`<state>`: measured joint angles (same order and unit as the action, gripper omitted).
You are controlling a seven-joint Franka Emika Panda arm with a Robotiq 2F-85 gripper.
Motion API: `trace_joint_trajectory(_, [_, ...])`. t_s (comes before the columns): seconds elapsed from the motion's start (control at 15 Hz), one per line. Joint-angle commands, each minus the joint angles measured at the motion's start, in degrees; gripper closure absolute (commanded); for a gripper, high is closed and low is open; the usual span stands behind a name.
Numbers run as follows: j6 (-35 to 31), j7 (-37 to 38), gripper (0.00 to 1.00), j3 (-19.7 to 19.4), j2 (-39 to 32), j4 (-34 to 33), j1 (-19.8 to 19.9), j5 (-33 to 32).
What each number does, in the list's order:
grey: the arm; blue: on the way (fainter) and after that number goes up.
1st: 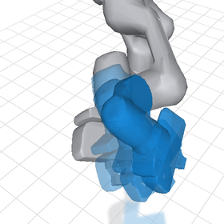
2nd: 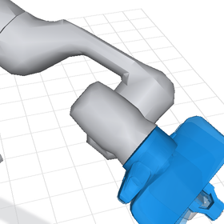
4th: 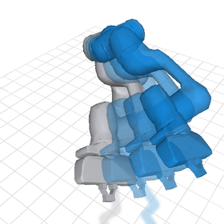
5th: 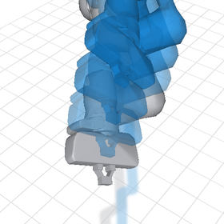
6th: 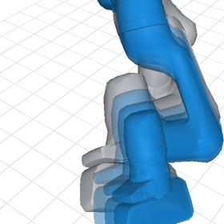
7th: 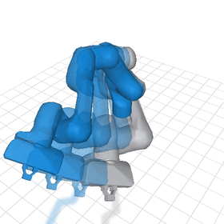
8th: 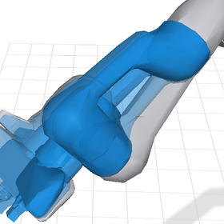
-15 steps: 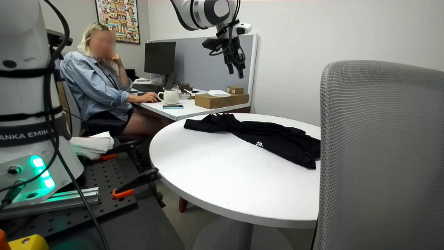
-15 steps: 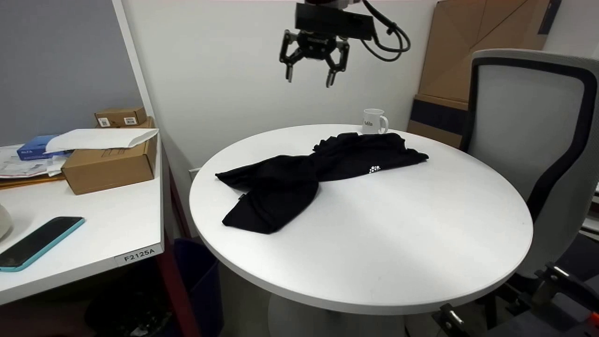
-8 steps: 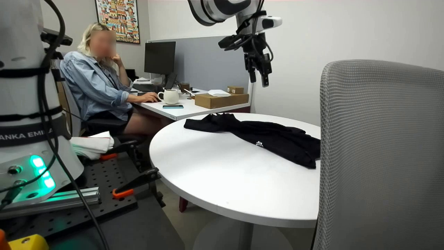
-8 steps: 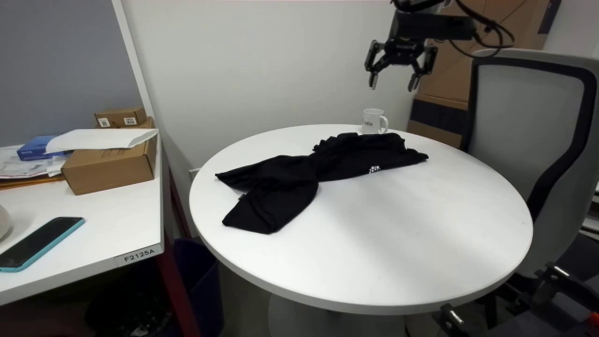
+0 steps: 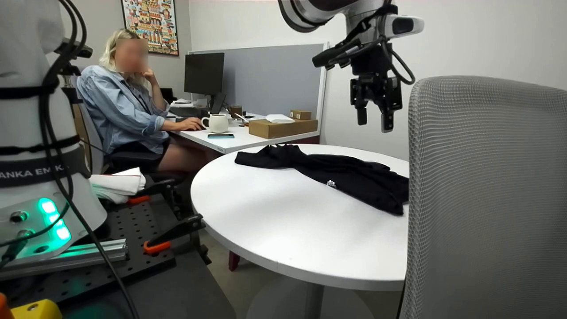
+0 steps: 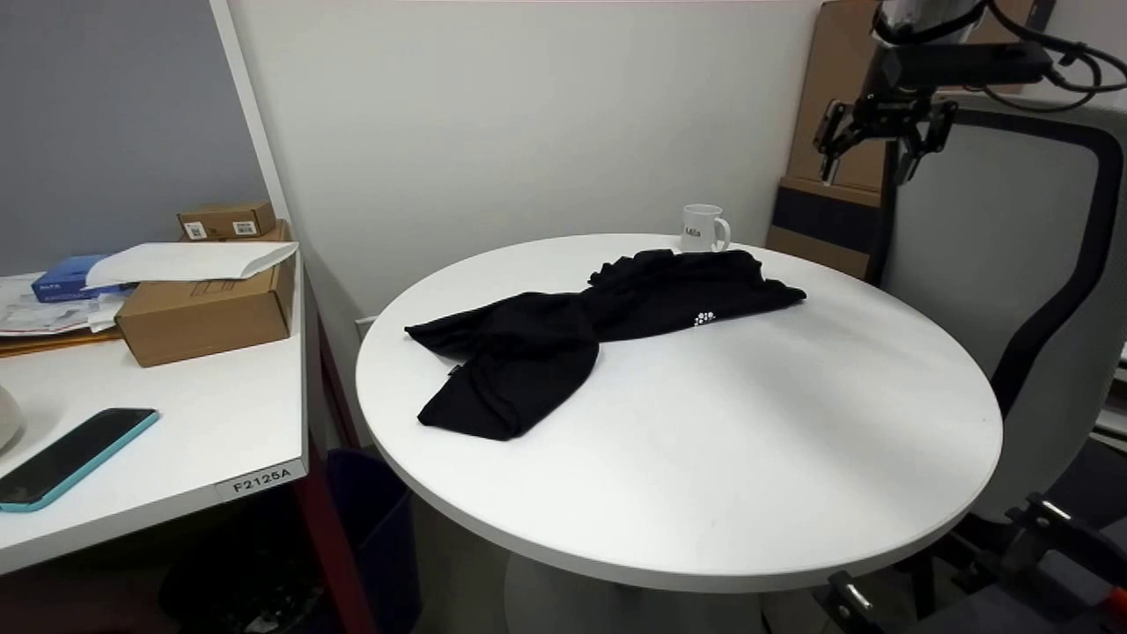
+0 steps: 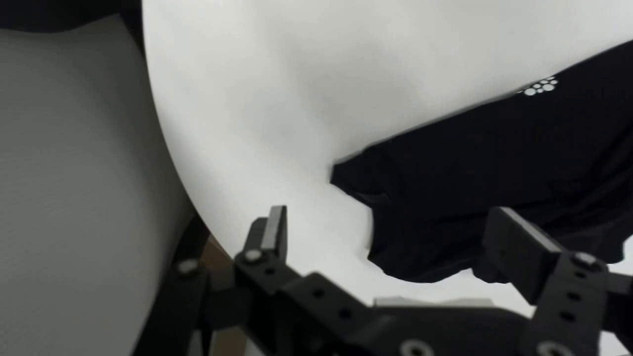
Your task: Fold the shirt from right to left then top to bottom
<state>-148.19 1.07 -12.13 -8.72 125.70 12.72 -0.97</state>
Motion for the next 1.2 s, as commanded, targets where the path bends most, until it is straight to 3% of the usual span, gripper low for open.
trace_joint_trajectory(0.0, [-0.8,-0.7,0.00,-0.8,-8.1,-7.6,0.7,-1.1])
trace_joint_trajectory(0.6, [1.5,-1.3,0.00,2.7,-25.7,-24.4,0.0,-0.5])
trace_joint_trajectory(1.13, [8.3,-7.2,0.00,6.2,-39.4,-40.5,4.7,1.7])
